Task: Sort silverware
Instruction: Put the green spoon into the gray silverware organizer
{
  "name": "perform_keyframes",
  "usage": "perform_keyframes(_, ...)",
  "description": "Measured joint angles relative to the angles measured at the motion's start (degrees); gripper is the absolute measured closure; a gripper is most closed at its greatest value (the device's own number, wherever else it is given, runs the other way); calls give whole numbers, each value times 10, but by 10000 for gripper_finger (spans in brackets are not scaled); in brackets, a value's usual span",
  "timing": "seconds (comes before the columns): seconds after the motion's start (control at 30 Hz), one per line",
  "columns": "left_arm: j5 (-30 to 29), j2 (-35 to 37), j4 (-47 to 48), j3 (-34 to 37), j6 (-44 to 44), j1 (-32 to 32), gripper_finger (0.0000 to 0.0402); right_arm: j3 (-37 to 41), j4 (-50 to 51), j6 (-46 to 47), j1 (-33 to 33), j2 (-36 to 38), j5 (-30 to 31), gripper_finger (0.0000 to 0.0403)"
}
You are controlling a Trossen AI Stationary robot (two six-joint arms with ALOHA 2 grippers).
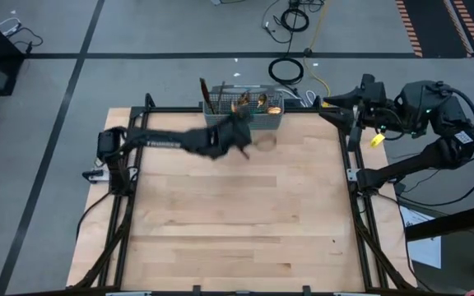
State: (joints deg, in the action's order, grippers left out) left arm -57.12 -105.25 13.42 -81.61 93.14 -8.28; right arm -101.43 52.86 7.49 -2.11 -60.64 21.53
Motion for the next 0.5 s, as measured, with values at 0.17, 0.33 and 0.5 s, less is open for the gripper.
perform_keyframes(0.17, 66, 1, -35, -41, 66, -92, 401, 0, 0, 0, 0, 0, 0, 215)
perform_keyframes(0.33, 126, -5, -90, -42, 117, -154, 401, 0, 0, 0, 0, 0, 0, 215)
perform_keyframes(0.5, 170, -31, -100, -42, 192, -178, 401, 0, 0, 0, 0, 0, 0, 215)
